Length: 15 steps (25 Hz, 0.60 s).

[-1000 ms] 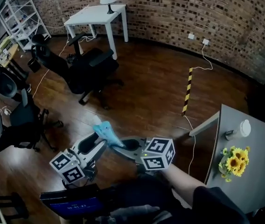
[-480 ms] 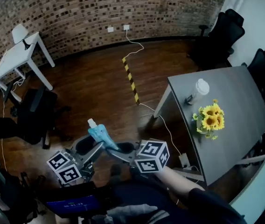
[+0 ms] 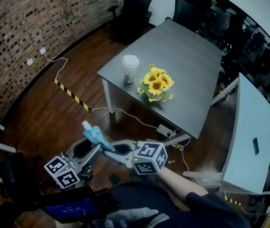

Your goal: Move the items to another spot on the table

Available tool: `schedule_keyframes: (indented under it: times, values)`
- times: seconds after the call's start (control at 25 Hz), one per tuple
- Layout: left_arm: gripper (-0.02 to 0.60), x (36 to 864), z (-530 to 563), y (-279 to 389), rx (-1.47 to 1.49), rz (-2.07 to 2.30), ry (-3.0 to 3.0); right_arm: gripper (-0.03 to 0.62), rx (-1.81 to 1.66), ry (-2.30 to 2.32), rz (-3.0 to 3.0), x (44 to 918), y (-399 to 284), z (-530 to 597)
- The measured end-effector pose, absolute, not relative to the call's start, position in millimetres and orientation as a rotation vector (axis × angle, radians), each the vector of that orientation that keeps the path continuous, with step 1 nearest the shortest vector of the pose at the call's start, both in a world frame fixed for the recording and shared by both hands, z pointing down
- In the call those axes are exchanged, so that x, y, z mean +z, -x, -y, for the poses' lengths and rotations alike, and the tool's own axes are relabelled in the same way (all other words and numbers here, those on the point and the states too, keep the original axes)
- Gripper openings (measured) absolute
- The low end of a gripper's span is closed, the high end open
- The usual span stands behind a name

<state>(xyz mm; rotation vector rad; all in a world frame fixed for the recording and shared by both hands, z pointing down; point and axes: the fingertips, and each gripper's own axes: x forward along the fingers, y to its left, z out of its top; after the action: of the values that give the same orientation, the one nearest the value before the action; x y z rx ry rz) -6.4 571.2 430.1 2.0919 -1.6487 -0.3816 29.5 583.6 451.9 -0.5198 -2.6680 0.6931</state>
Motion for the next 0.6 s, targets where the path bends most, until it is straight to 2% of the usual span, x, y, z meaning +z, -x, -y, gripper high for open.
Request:
schedule_keyframes:
  times: [0.28,0.6]
  values:
    - [0.17,440.6,-467.6,-67.5,-0.225,1.333,-2.26,0.04,0.773,0.045,2.819,452.5,-104.0,-479.5]
    - [0.164,452.9,-369.9,-131.6,-0.077,1.234,-2.271,0.04,0.883,-0.271,2.759,489.7,-194.1,-360.6]
